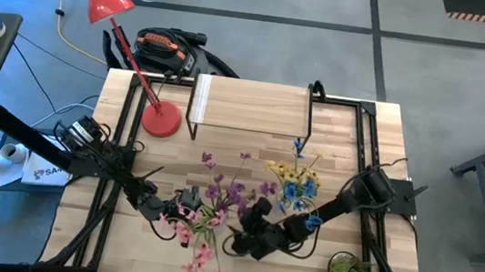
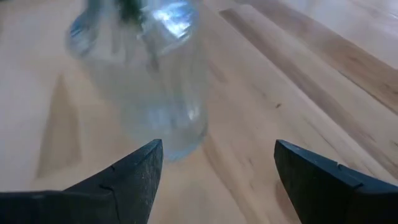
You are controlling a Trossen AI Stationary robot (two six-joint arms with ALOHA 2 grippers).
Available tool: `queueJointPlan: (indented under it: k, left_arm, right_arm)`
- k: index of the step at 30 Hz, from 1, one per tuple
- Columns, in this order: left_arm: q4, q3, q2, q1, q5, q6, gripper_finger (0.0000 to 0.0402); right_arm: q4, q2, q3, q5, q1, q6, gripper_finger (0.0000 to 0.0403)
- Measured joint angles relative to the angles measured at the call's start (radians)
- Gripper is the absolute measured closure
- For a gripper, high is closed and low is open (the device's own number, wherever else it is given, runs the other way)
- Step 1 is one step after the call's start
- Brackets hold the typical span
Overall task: Pick and place flowers into a vace then onto a shelf
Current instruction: Put the pink flowers into the bottom vase
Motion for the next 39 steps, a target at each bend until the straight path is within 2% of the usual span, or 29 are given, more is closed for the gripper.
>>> queueJointPlan:
  k: [10,18,28,39]
  left_arm:
    - [-0.007,0.001,-0.001,0.028,0.04,0.003,0.0236]
    - [-0.006,0.001,-0.001,0.089,0.154,-0.023,0.0236]
    - [-0.009,0.003,-0.001,0.092,0.154,-0.024,0.0236]
    - [0.0,0.003,0.0,0.092,0.147,-0.024,0.0236]
  right_arm:
    - [0.154,-0.001,0.0,-0.011,-0.007,-0.112,0.0104]
    - [0.182,-0.003,0.001,-0.048,-0.012,-0.113,0.0104]
    - [0.23,-0.003,0.001,-0.072,-0.061,-0.168,0.0104]
    - [0.204,-0.006,0.003,-0.098,-0.074,-0.182,0.0112]
